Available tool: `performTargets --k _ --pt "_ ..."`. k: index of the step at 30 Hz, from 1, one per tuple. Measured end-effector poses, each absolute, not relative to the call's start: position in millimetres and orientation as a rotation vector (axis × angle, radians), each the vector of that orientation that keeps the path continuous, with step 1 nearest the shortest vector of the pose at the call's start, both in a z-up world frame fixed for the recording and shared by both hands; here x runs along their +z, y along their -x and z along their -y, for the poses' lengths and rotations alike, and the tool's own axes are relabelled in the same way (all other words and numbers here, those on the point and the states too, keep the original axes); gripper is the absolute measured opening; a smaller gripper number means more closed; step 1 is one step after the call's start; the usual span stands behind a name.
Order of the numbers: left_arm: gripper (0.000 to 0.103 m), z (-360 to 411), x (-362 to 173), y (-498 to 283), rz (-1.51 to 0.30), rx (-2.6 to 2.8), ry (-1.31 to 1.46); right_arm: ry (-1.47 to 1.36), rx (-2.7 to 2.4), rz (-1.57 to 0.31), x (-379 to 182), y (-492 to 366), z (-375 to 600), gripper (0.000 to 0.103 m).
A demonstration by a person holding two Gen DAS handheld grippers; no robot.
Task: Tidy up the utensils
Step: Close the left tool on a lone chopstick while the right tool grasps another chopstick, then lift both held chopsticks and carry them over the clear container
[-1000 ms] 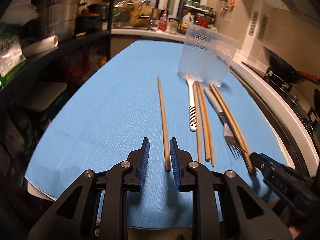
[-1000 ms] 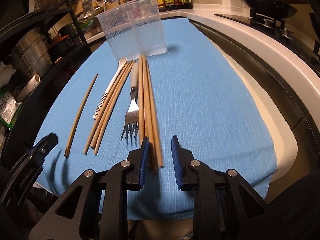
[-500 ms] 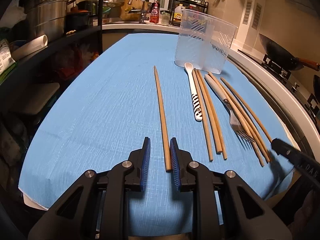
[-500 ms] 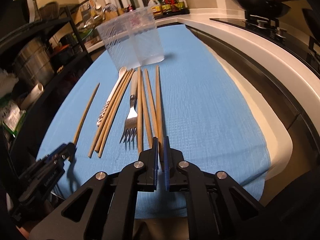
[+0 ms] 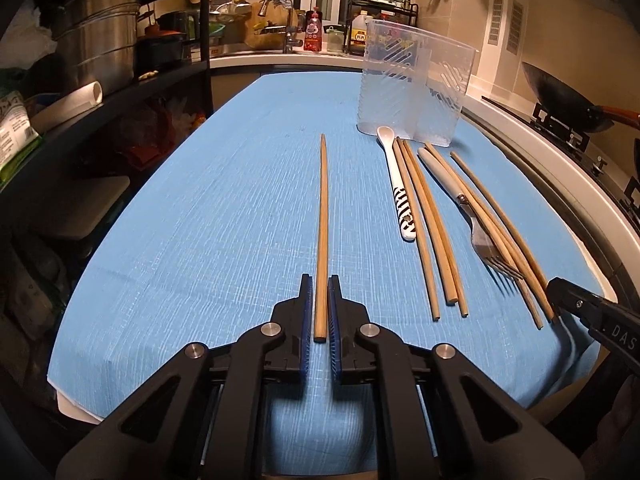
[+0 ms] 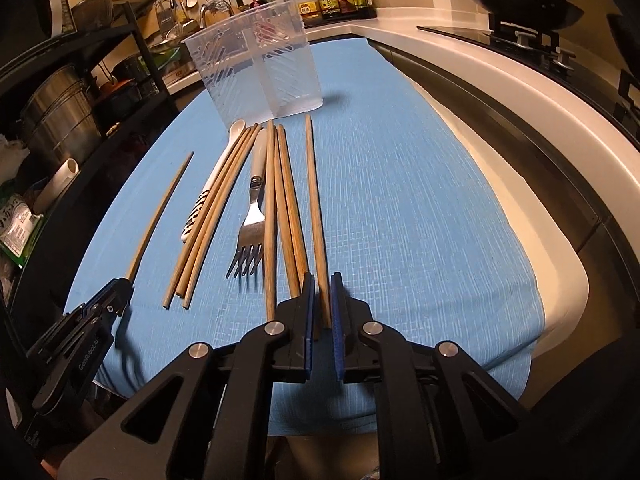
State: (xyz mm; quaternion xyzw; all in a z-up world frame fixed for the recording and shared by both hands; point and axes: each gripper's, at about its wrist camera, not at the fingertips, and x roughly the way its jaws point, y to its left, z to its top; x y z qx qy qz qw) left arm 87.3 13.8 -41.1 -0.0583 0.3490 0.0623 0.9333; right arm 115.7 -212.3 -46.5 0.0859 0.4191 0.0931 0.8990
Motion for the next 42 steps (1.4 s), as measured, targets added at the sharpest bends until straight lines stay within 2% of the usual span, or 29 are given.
performTargets --k 7,10,12,15,21,27,42 --pt "0.009 -6.5 -42.6 -87.6 -0.698 0.147 0.082 -0.192 0.167 -0.874 -47.8 -116.1 217.5 0.01" --pt "0.009 -3.7 -43.8 -87.2 -0.686 0.159 0.052 -0.125 0.159 -0.864 -46.5 -114.8 207.9 0.017" --pt "0.008 -2.1 -43.8 -87.5 -0.683 0.162 0.053 -0.094 0.155 -0.856 -46.6 -114.6 203.1 0.017" --pt "0.006 -1.6 -43.9 -85.8 -0.679 0.158 0.038 -0.09 0.156 -0.858 -46.5 -114.8 203.4 0.005" --pt "0.007 -1.7 -45.1 -78.4 -0.668 0.157 0.036 -0.105 0.154 -0.866 -46.9 -111.8 207.8 0.005" --pt "0.007 -2.0 -47.4 -75.6 -0.632 0.161 0.045 -0.057 0.159 -0.852 -45.9 -109.1 201.4 0.013" --pt "0.007 0.9 -51.6 -71.6 -0.582 0.148 0.021 0.026 0.115 -0.794 -47.4 -103.0 191.2 0.005"
